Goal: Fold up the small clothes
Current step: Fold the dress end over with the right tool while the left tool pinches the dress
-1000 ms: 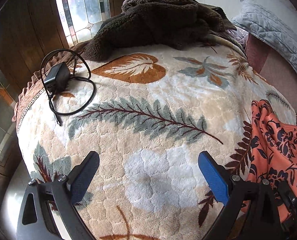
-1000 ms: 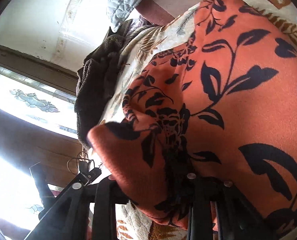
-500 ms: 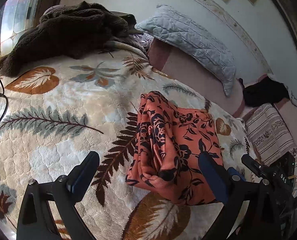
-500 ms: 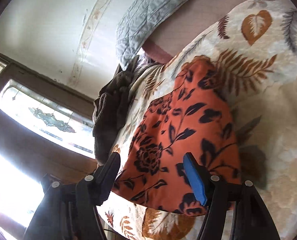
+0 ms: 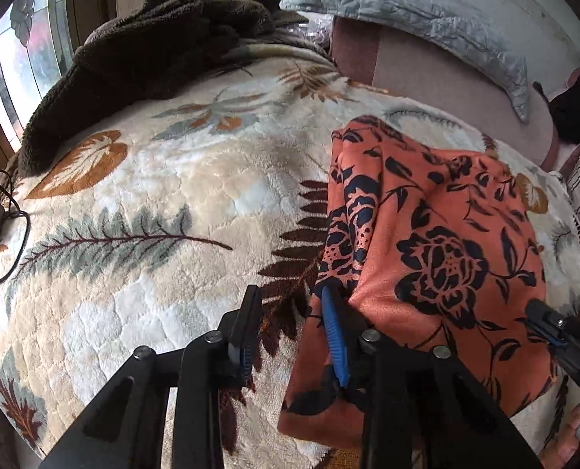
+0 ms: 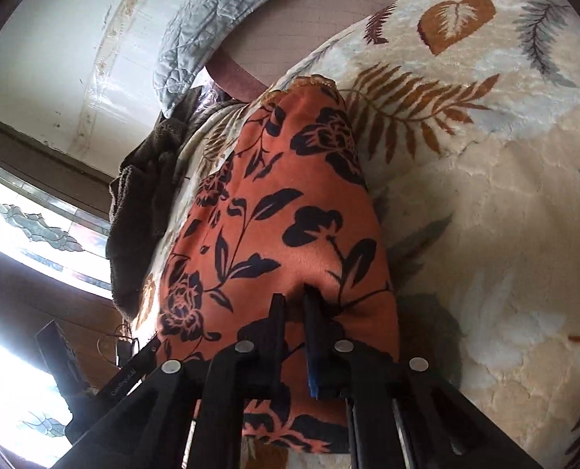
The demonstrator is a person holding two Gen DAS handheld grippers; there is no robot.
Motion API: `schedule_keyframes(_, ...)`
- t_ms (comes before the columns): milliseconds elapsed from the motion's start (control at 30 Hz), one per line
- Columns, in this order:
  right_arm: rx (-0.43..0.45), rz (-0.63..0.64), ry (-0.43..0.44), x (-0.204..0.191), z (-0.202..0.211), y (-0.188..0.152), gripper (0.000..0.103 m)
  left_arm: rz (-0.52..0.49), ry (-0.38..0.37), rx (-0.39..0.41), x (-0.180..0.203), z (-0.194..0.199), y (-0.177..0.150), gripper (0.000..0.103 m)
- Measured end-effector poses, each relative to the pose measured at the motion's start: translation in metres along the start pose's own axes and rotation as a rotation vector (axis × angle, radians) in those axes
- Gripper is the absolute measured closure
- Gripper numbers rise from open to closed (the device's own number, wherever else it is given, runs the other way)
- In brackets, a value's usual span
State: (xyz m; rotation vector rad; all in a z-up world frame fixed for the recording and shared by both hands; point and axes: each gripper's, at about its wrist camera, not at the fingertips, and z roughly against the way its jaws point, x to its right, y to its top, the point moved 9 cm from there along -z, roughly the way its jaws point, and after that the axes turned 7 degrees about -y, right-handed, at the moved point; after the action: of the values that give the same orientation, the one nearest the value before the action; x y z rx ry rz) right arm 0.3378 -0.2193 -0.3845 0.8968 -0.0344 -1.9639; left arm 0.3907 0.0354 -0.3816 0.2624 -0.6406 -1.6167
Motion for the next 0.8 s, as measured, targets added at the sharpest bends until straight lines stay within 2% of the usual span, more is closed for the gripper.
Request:
schedule_keyframes(133,-0.054,0.029,-0.011,-0.004,0.002,0.003,0.092,0.094,-0.077,0.002,-0.004,0.008,0.005,0.076)
schedule_keyframes(167,-0.063,0.045,-0.01,-0.006,0.006,0.004,0.089,0.114,-0.099,0.016,-0.006,0.014,0.007,0.076)
schedule_keyframes(267,-0.029,0.042,0.008,-0.011,0.023,0.017,0.087,0.14,-0.122,0.061,-0.011,0.033,0.012,0.074)
schedule_keyframes(333,0.003,0.043,0.032,-0.019,0.032,0.03,0.087,0.132,-0.125,0.087,-0.013,0.044,0.014,0.074)
schedule_keyframes(433,0.022,0.066,0.011,-0.03,0.027,0.05,0.087,0.096,-0.16,0.128,-0.006,0.062,0.013,0.074)
schedule_keyframes(567,0.028,0.073,-0.03,-0.04,0.001,0.079,0.087,-0.014,-0.188,0.121,0.018,0.064,0.008,0.073)
schedule_keyframes(633,-0.001,0.052,-0.05,-0.038,-0.021,0.092,0.087,-0.058,-0.18,0.085,0.027,0.053,0.004,0.073)
schedule_keyframes(700,-0.012,0.013,-0.088,-0.028,-0.044,0.104,0.086,-0.099,-0.12,0.021,0.027,0.034,-0.003,0.071)
schedule_keyframes(800,-0.058,-0.031,-0.133,-0.006,-0.077,0.107,0.089,-0.112,-0.067,0.022,0.02,0.025,-0.005,0.056)
